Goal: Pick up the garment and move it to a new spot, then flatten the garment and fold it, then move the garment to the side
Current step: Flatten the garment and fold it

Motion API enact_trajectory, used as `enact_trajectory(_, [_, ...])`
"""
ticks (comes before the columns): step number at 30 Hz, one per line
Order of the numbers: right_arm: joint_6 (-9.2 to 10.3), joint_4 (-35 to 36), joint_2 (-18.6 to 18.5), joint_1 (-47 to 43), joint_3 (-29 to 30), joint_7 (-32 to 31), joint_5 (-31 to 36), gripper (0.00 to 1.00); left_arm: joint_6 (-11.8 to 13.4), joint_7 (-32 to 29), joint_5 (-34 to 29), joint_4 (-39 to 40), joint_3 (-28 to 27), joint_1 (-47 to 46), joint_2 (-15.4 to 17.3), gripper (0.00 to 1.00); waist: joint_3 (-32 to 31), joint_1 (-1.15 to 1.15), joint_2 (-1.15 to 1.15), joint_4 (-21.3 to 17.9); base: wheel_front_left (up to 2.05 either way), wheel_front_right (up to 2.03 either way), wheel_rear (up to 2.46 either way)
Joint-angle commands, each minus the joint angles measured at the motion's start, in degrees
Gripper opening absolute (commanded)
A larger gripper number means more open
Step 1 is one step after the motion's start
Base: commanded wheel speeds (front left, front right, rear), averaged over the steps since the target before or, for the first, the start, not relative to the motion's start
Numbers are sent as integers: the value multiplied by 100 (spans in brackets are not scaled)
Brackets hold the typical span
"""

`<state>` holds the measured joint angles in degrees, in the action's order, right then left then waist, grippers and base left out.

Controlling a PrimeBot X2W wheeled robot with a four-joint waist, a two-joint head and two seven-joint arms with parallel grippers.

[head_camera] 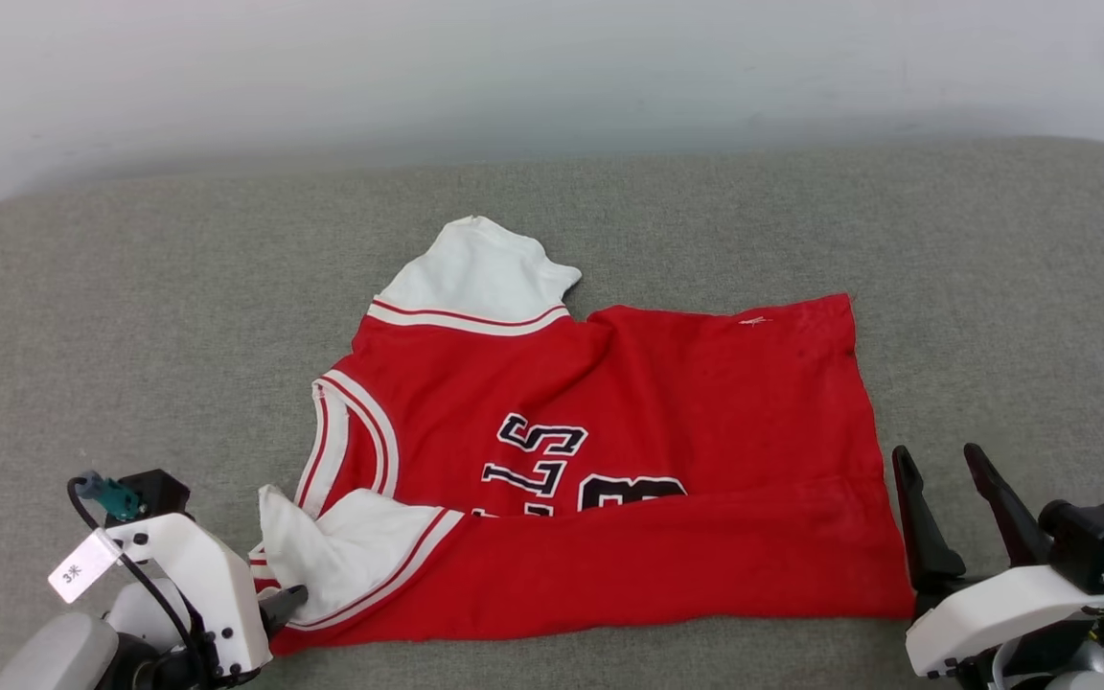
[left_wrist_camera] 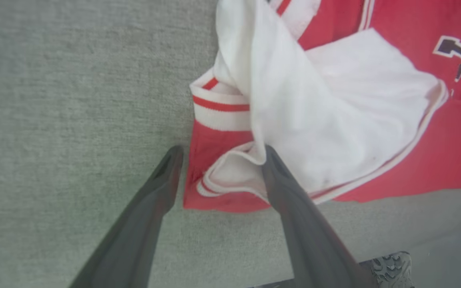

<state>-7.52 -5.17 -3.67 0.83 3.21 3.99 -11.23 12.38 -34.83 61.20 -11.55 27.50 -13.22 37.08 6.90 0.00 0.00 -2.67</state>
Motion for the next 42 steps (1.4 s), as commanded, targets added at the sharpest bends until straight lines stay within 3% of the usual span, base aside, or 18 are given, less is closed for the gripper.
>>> enact_trajectory(1, [7,-13,30,68,0,-34,-67,100,3,-84,3,-127,89,20,-93,100,125,0,0,-84,0,0,0])
enact_trajectory(5, [7,-65,38,158,60,-52,-143,100,-109,-253,92,-414,282,55,-321,98,230,0,0,-133,0,0,0])
enact_trajectory(6, [7,-85,40,175,81,-79,-166,100,-165,-248,140,-459,290,47,-395,46,249,0,0,-136,0,0,0])
enact_trajectory(7, [6,-99,43,180,98,-99,-187,100,-217,-229,156,-499,297,36,-455,16,271,0,0,-139,0,0,0])
enact_trajectory(8, [6,-105,44,189,113,-112,-213,100,-279,-186,171,-552,303,16,-503,0,283,0,0,-141,0,0,0])
enact_trajectory(13, [7,-150,-40,263,304,-340,-418,100,-524,99,169,-619,190,-123,-515,0,246,0,0,-105,0,0,0])
enact_trajectory(17, [7,-199,-192,257,439,-765,-623,100,-527,321,43,-459,107,-134,-390,0,155,0,0,-76,0,0,0])
enact_trajectory(29, [6,104,-822,89,273,-4026,-1188,100,-215,596,-234,684,-12,37,-67,0,106,0,0,140,0,0,0])
enact_trajectory(41, [6,-469,-802,273,-523,-4843,-1449,100,-185,710,-208,888,-16,55,-183,0,454,0,0,317,0,0,0])
enact_trajectory(42, [5,-529,-786,267,-566,-4864,-1468,74,-192,722,-216,879,-15,58,-193,0,462,0,0,323,0,0,0])
